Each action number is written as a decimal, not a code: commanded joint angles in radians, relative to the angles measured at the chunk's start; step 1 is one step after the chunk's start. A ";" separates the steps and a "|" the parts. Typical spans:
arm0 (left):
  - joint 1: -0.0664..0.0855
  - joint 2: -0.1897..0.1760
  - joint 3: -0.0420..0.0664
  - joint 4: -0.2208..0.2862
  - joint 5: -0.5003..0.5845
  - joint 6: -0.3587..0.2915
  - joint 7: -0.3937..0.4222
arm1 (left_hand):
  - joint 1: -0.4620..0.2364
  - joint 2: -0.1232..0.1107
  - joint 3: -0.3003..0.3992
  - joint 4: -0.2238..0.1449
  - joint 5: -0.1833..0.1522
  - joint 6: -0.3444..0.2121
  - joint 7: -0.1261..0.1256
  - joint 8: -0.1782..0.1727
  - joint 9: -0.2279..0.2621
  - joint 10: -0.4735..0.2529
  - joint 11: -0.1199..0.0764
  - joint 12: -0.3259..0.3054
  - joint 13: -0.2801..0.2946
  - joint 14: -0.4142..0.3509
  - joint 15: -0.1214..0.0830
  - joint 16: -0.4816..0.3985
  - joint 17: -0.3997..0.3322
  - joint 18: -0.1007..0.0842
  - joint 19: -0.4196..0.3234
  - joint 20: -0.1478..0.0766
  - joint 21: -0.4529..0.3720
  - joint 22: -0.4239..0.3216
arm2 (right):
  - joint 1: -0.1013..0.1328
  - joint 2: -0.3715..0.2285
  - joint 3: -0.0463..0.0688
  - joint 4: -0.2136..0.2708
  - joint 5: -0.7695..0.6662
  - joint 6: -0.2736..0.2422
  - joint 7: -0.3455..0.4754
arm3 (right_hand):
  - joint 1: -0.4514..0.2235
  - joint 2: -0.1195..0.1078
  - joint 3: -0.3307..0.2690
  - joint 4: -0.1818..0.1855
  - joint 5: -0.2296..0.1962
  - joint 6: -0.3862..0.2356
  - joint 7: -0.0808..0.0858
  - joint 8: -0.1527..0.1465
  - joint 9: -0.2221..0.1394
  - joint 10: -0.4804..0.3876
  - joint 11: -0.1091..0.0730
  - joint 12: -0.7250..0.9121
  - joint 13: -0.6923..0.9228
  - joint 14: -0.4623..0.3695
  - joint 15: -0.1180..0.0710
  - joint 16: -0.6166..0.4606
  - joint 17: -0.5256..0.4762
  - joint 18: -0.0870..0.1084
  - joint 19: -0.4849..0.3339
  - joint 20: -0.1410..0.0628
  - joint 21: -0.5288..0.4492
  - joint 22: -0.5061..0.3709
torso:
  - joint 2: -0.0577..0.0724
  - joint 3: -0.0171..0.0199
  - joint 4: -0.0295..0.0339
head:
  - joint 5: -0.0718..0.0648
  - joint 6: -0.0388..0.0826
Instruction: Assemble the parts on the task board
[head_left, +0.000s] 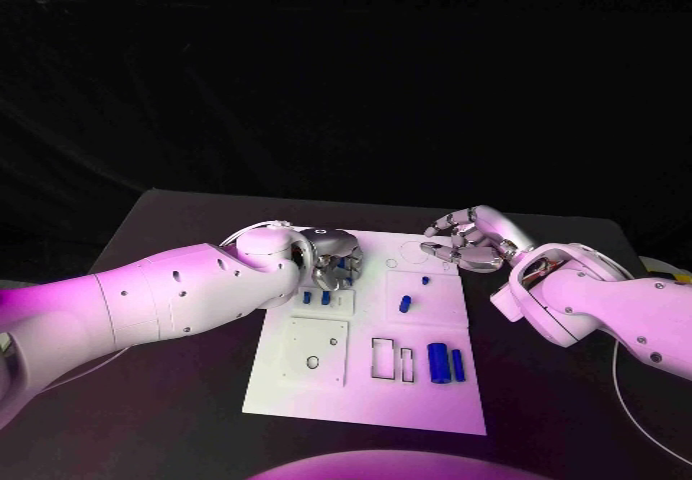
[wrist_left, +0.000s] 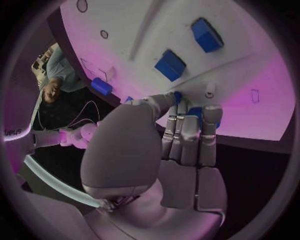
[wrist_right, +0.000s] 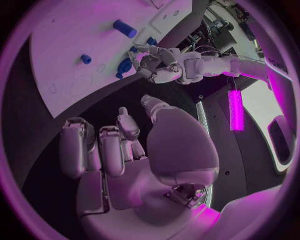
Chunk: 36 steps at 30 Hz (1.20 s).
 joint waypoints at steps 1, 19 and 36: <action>-0.002 0.001 -0.002 -0.007 0.004 -0.014 -0.007 | 0.008 0.010 0.007 -0.015 0.000 0.027 -0.007 0.006 0.004 0.028 -0.009 0.008 0.008 0.021 -0.007 0.009 0.013 -0.022 0.029 -0.004 0.031 0.040 | -0.001 0.001 0.000 0.001 -0.004 0.005 0.009 | 0.007 0.006 0.002 0.005 0.004 -0.007 -0.001 0.006 0.002 -0.003 0.000 -0.002 0.001 0.052 -0.003 -0.003 0.050 0.012 -0.007 -0.001 -0.007 0.118 | 0.000 0.0004 0.0000 | 0.000 0.001; -0.002 -0.008 0.001 0.000 0.036 -0.111 0.045 | -0.011 0.012 0.022 -0.034 0.001 0.069 -0.015 -0.004 0.010 0.068 -0.021 -0.012 0.012 0.044 -0.018 0.013 0.018 -0.032 0.062 -0.014 0.068 0.088 | -0.001 0.002 0.000 0.001 -0.004 0.003 0.012 | 0.008 0.007 0.001 0.007 0.005 -0.007 -0.001 0.007 0.002 -0.002 0.000 -0.002 0.001 0.052 -0.003 -0.004 0.049 0.013 -0.008 -0.002 -0.009 0.117 | 0.000 -0.0003 0.0002 | 0.004 0.006; 0.001 -0.117 0.049 0.081 0.141 -0.079 0.021 | -0.024 0.011 0.020 -0.031 -0.001 0.073 -0.015 -0.011 0.011 0.072 -0.021 -0.023 0.011 0.048 -0.018 0.013 0.018 -0.032 0.061 -0.015 0.068 0.087 | -0.002 -0.001 0.000 0.001 -0.004 0.002 0.012 | 0.008 0.007 0.001 0.007 0.005 -0.007 -0.001 0.007 0.002 -0.002 0.000 -0.002 0.001 0.052 -0.003 -0.004 0.049 0.013 -0.008 -0.002 -0.009 0.117 | -0.001 0.0012 0.0016 | 0.004 0.009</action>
